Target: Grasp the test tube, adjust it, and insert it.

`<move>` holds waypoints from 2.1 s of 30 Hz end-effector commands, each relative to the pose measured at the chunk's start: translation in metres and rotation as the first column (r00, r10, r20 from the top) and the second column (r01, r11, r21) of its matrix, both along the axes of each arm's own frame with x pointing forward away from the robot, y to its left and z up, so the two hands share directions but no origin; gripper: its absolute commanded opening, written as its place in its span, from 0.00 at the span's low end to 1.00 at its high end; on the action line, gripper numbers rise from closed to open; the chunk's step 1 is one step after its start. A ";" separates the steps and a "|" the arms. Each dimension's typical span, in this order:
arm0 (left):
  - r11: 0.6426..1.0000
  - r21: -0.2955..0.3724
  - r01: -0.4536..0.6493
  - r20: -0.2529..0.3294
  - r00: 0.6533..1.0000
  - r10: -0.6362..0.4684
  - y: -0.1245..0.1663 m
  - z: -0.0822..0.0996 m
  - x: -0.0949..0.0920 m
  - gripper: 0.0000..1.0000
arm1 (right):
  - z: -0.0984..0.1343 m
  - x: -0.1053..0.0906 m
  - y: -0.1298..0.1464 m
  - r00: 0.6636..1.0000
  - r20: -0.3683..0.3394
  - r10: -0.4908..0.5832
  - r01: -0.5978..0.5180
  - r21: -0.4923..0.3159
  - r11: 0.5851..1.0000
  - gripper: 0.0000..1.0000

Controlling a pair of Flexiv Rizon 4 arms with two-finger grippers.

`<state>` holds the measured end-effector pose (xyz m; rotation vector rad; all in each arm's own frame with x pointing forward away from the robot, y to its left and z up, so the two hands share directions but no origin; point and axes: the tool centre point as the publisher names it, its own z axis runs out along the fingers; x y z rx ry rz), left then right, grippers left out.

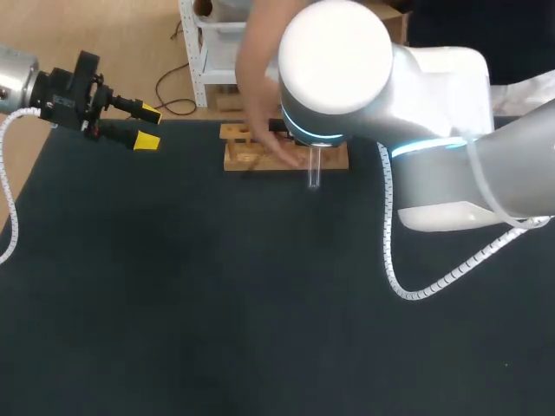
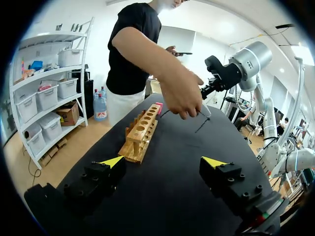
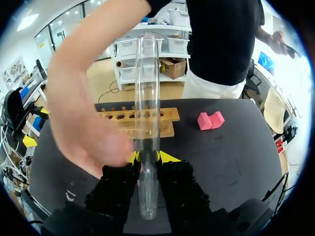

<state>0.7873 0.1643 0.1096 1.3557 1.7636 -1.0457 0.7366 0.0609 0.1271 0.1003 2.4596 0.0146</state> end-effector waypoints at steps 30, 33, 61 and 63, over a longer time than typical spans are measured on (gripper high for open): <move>1.000 -0.001 0.002 0.002 1.000 -0.002 0.001 -0.001 0.000 1.00 | 0.000 -0.001 -0.001 1.000 0.005 0.000 0.000 0.001 1.000 0.00; 1.000 -0.001 0.002 0.002 1.000 -0.002 0.001 -0.001 0.000 1.00 | 0.000 -0.001 -0.001 1.000 0.005 0.000 0.000 0.001 1.000 0.00; 1.000 -0.001 0.002 0.002 1.000 -0.002 0.001 -0.001 0.000 1.00 | -0.030 0.024 0.010 1.000 -0.026 0.008 -0.007 0.026 1.000 0.00; 1.000 -0.001 0.002 0.002 1.000 -0.002 0.001 -0.001 0.000 1.00 | -0.034 0.028 0.011 0.999 -0.033 0.011 -0.010 0.027 1.000 0.00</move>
